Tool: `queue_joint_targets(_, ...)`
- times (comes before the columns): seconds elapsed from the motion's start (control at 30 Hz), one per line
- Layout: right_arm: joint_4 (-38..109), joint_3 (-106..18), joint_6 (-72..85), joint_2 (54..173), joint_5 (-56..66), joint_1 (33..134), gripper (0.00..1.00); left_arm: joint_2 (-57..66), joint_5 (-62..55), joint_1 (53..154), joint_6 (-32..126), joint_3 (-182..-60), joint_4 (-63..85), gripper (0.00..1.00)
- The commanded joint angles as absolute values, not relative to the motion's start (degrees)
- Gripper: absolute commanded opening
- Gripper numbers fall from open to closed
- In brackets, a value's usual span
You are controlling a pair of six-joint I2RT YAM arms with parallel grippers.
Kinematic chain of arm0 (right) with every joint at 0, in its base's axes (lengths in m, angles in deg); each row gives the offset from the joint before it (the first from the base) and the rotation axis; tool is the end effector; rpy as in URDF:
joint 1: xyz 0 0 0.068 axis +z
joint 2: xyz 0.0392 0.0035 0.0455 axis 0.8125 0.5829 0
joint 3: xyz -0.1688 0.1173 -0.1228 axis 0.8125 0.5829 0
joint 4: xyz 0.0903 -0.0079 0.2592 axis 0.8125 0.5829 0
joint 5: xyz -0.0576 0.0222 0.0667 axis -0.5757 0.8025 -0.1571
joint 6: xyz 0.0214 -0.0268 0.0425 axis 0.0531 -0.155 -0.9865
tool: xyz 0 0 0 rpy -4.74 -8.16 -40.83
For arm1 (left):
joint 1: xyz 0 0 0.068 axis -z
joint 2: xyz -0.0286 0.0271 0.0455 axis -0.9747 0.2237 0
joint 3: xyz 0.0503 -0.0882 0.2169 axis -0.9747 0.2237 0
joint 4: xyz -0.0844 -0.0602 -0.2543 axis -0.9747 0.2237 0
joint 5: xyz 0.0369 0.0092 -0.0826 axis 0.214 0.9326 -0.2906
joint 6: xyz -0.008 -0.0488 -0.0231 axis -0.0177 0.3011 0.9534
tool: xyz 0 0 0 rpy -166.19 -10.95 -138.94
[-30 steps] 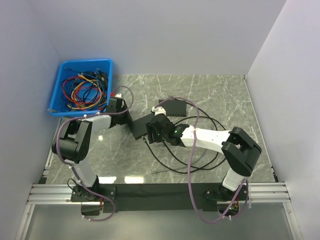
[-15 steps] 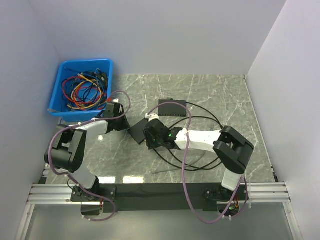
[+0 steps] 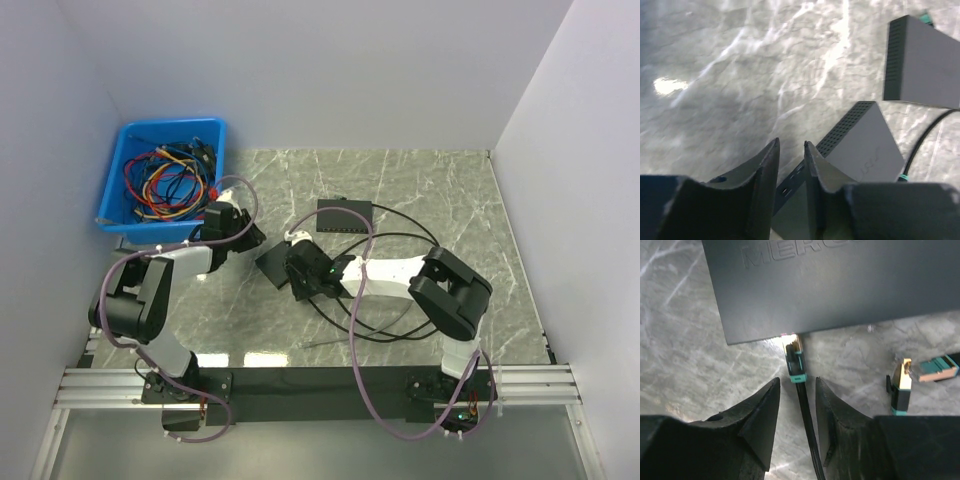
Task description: Insert the plug into the switch port
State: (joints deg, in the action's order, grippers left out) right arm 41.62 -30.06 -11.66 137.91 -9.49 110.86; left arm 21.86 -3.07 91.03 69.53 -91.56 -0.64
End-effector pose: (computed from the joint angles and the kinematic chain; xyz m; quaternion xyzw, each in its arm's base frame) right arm 0.2134 0.3149 0.1137 -0.2354 0.9096 0.1786 0.2922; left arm 0.3206 -0.0848 0.1160 -0.1254 0.8827 -0.2391 0.3846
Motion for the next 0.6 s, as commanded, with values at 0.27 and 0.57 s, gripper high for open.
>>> queue_joint_targets(0.27,41.6,-33.6,-10.8,140.0,-10.5,111.2,0.20,30.1,-10.0,90.5,71.1,-91.3,-9.7,0.21)
queue_joint_targets(0.57,42.5,-35.7,-11.2,141.0,-11.7,111.3,0.13,32.1,-13.3,91.0,73.9,-87.3,-14.1,0.12)
